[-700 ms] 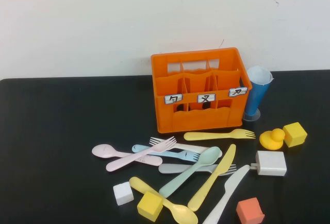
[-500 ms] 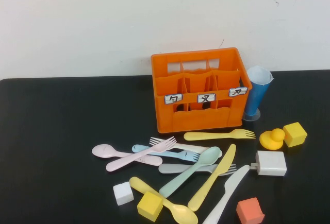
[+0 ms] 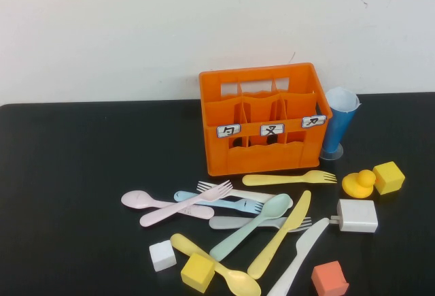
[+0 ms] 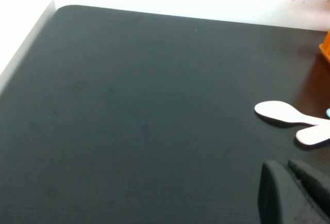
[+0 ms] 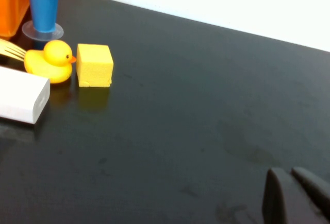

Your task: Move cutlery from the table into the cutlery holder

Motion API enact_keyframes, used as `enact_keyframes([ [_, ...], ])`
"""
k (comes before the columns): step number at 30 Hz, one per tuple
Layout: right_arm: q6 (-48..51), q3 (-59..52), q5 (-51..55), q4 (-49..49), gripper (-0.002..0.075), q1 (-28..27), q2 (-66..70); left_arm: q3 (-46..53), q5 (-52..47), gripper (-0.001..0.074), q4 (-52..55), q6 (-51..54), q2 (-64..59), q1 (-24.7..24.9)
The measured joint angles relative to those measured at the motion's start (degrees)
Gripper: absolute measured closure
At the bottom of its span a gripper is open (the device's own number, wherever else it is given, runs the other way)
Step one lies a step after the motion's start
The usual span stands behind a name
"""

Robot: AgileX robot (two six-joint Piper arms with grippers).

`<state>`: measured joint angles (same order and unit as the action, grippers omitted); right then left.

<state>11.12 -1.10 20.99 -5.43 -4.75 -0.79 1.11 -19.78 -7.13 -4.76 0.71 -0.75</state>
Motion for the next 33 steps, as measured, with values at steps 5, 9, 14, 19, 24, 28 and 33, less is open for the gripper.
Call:
enact_keyframes([
  [5, 0.0, 0.0, 0.0, 0.0, 0.0729, 0.0, 0.0, 0.0, 0.0, 0.0738, 0.0, 0.0, 0.0, 0.0],
  [9, 0.0, 0.0, 0.0, 0.0, 0.0729, 0.0, 0.0, 0.0, 0.0, 0.0738, 0.0, 0.0, 0.0, 0.0],
  [14, 0.0, 0.0, 0.0, 0.0, 0.0729, 0.0, 0.0, 0.0, 0.1, 0.0738, 1.5, 0.0, 0.0, 0.0],
  [19, 0.0, 0.0, 0.0, 0.0, 0.0729, 0.0, 0.0, 0.3, 3.5, 0.0738, -11.1, -6.6, 0.0, 0.0],
  [24, 0.0, 0.0, 0.0, 0.0, 0.0729, 0.0, 0.0, 0.5, 7.2, 0.0738, -35.3, -14.6, 0.0, 0.0],
  [28, 0.0, 0.0, 0.0, 0.0, 0.0729, 0.0, 0.0, 0.5, 8.3, 0.0738, -39.5, -13.8, 0.0, 0.0],
  [33, 0.0, 0.0, 0.0, 0.0, 0.0729, 0.0, 0.0, 0.5, 10.7, 0.0738, -41.8, -13.2, 0.0, 0.0],
])
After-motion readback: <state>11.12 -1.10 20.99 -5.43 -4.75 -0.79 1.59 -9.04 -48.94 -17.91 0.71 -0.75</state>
